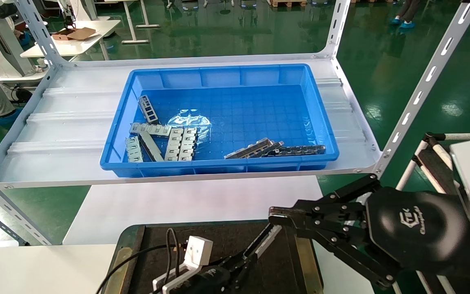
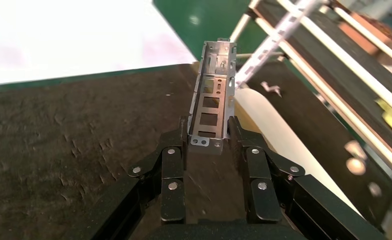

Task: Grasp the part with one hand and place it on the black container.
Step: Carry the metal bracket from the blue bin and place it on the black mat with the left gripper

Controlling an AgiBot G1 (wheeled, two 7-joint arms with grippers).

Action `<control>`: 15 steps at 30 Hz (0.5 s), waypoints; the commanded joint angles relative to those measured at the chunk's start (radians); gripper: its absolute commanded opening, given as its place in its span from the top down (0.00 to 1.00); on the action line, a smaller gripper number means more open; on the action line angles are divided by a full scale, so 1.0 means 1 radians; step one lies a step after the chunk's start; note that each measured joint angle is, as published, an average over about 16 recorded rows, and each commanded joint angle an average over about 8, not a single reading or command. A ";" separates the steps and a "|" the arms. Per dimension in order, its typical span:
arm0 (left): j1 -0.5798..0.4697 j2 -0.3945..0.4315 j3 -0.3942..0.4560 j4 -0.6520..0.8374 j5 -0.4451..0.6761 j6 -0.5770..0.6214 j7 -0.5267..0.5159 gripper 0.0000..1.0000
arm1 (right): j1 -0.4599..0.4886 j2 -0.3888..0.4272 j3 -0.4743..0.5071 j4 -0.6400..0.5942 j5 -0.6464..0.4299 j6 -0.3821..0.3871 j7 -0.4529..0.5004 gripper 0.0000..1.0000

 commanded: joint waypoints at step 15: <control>-0.026 0.168 0.157 0.035 -0.072 -0.408 -0.063 1.00 | 0.000 0.000 0.000 0.000 0.000 0.000 0.000 1.00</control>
